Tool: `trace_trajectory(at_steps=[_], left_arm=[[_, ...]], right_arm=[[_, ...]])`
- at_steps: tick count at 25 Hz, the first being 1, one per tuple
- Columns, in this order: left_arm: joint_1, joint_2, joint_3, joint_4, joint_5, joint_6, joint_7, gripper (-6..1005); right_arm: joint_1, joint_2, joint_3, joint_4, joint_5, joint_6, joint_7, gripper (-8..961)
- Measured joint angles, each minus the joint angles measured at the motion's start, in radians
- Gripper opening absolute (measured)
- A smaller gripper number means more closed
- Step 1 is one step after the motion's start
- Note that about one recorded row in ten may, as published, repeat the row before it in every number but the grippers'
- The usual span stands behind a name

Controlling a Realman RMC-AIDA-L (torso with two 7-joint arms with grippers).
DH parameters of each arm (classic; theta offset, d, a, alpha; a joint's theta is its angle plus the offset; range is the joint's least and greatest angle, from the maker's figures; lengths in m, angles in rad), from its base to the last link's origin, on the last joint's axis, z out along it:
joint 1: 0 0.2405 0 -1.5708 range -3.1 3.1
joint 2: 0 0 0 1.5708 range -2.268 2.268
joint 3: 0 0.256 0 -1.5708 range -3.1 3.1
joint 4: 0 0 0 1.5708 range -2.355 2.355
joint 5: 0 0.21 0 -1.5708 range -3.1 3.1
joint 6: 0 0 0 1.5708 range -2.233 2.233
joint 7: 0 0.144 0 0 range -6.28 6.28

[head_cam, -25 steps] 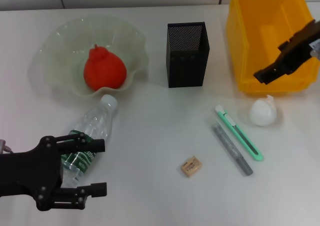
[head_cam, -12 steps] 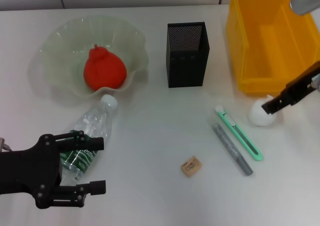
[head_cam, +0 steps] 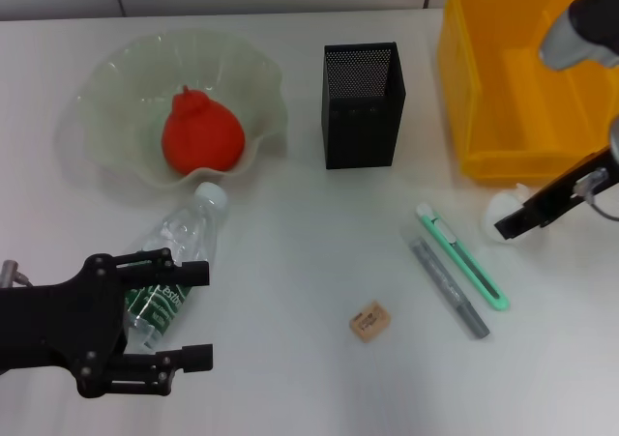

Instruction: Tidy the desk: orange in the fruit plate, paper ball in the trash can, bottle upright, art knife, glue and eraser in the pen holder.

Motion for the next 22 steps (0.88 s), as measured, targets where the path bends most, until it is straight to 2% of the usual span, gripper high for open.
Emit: trace_trajectory(at_steps=[7, 11, 14, 17, 22], left_arm=[[0.001, 0.0, 0.0, -0.001, 0.0, 0.0, 0.0, 799], [0.005, 0.0, -0.001, -0.001, 0.0, -0.002, -0.004, 799], [0.008, 0.0, -0.003, -0.001, 0.0, -0.003, -0.007, 799], [0.008, 0.0, -0.003, -0.001, 0.0, -0.003, -0.009, 799], [0.003, 0.001, -0.004, -0.001, 0.0, -0.003, -0.013, 798]], right_arm=[[0.036, -0.002, -0.003, 0.128, 0.047, 0.085, -0.037, 721], [0.036, -0.002, -0.003, 0.118, 0.047, 0.078, -0.042, 532], [0.017, -0.002, 0.0, 0.04, 0.059, 0.02, -0.043, 438], [-0.015, -0.003, 0.006, -0.103, 0.108, -0.064, -0.043, 368], [-0.035, -0.001, 0.073, -0.352, 0.175, -0.184, -0.042, 359]])
